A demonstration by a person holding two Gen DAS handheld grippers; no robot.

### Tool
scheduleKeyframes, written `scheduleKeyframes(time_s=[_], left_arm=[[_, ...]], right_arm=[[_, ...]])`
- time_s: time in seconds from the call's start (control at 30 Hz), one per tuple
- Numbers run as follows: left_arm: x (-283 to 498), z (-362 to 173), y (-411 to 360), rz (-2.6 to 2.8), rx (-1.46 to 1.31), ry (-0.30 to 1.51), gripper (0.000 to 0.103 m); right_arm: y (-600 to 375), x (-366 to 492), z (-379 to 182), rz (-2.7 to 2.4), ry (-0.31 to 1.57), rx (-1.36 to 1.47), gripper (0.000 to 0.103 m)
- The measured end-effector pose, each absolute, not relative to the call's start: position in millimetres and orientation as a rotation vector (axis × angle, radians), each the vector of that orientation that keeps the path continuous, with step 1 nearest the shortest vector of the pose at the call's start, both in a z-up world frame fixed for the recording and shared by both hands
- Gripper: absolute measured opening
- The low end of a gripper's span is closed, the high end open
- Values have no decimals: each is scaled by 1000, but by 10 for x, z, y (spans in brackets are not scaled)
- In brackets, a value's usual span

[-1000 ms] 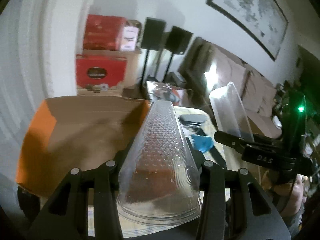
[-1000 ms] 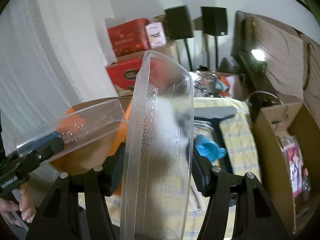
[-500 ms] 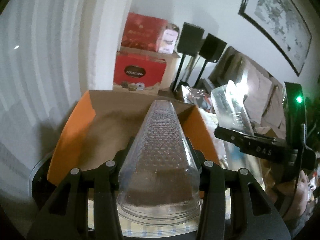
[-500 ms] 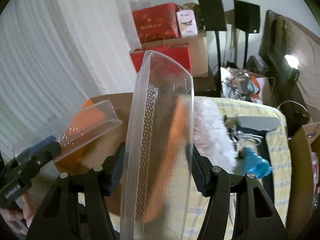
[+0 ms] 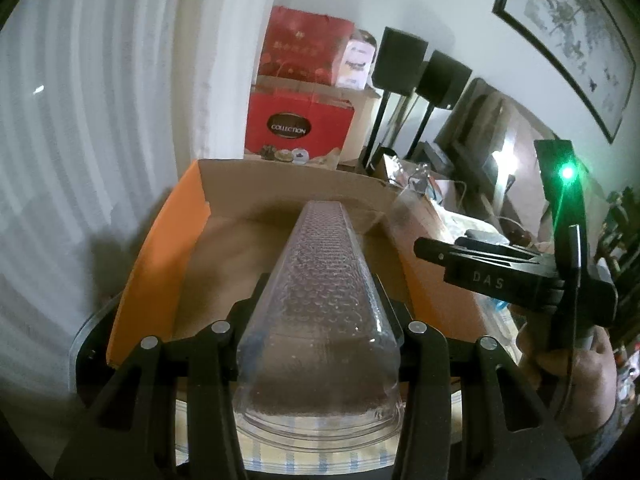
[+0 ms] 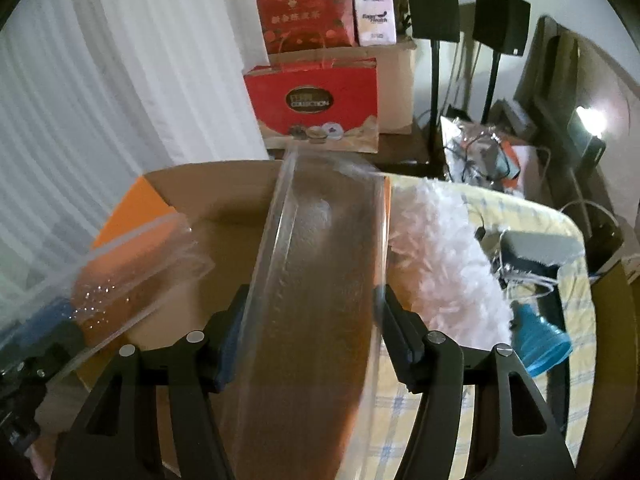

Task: Organize objects
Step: 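Carry the clear grater with the left gripper over the orange box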

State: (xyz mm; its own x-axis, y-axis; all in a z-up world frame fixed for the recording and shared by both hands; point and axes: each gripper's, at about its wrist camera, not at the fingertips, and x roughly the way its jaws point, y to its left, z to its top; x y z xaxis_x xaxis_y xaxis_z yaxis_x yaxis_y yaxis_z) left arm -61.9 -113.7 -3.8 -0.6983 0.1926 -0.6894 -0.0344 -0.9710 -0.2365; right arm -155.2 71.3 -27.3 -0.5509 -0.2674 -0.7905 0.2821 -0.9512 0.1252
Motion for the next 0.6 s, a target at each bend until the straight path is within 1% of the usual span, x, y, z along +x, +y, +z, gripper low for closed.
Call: scheduleKeyframes(time_s=[0.07, 0.17, 0.3, 0.5, 0.6], left_arm=[[-625, -46, -1161, 2770, -1162, -321, 42], [-661, -62, -1199, 2765, -1174, -326, 42], [-691, -97, -1209, 2765, -1187, -306, 42], [-719, -127, -1250, 2762, -1198, -308, 42], [-735, -146, -1231, 2752, -1219, -277, 42]], right_arm=[[686, -1562, -274, -2527, 38, 1274, 64], [603, -1575, -289, -2512, 89, 1276, 62], [600, -1570, -306, -2504, 58, 1287, 62], [737, -1454, -182, -2491, -13, 1244, 69], [795, -1385, -82, -2491, -11, 1210, 70]])
